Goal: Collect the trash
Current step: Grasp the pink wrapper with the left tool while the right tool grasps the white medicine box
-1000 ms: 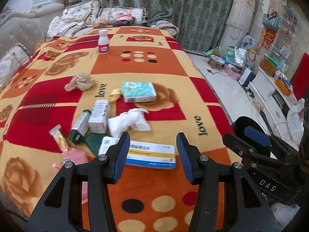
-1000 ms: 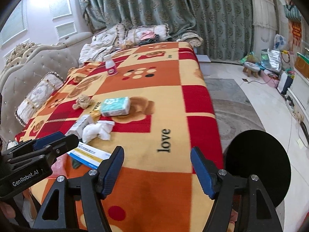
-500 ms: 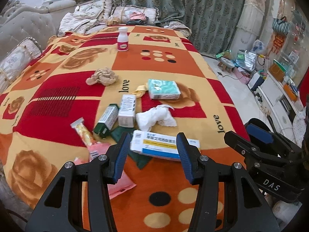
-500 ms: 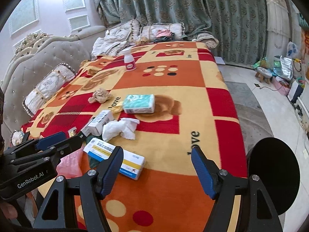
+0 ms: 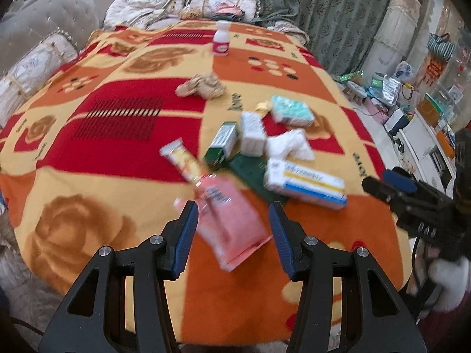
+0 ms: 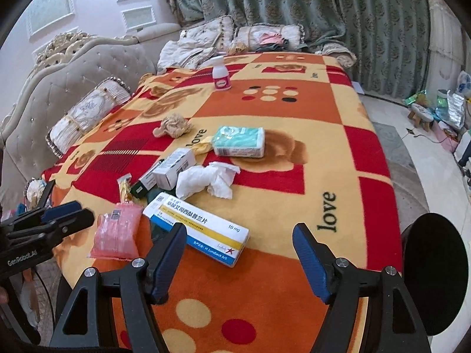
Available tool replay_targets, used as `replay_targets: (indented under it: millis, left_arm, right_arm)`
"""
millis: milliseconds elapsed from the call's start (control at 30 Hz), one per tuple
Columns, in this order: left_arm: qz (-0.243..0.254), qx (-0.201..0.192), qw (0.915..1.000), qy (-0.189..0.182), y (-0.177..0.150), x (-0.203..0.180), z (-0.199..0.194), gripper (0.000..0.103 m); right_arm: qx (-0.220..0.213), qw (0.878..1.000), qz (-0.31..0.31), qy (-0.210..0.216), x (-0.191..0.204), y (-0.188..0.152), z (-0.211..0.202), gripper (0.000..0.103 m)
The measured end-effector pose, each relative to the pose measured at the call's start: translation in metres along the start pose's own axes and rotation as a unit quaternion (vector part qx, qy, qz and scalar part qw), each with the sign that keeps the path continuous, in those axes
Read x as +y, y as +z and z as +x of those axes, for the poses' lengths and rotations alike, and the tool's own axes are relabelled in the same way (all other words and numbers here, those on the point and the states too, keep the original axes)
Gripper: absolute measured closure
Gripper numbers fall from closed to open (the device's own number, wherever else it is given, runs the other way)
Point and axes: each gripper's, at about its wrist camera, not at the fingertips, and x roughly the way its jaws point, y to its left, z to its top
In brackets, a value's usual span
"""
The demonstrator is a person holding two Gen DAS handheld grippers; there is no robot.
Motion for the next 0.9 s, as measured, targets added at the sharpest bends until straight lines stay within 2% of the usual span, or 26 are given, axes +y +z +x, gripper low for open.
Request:
replay_targets:
  millis: [267, 367, 467, 700, 800, 900]
  left_arm:
    - [-0.024, 0.021, 0.9994, -0.01, -0.013, 0.018, 0.013, 0.055]
    - [-0.032, 0.027, 0.9989, -0.021, -0.013, 0.02, 0.025, 0.055]
    - [-0.034, 0.03, 0.9986, -0.026, -0.012, 0.02, 0.035, 0.055]
    - [-0.059, 0.047, 0.9955, -0.057, -0.008, 0.022, 0.058, 0.055]
    - [-0.071, 0.053, 0.9934, -0.073, -0.009, 0.026, 0.062, 0.056]
    - [-0.075, 0.059, 0.9916, -0.087, -0.009, 0.028, 0.062, 0.075]
  right_arm:
    - [0.025, 0.999, -0.015, 0.022, 0.011, 0.001, 0.023, 0.031]
    - [0.032, 0.998, -0.038, 0.036, 0.019, 0.005, 0.032, 0.031]
    - [0.043, 0.994, -0.078, 0.063, 0.026, 0.01, 0.043, 0.031]
    - [0.077, 0.979, -0.166, 0.089, 0.037, 0.02, 0.069, 0.03]
    - [0.093, 0.973, -0.186, 0.1, 0.039, 0.019, 0.08, 0.03]
    - [0.104, 0.97, -0.193, 0.1, 0.04, 0.013, 0.092, 0.03]
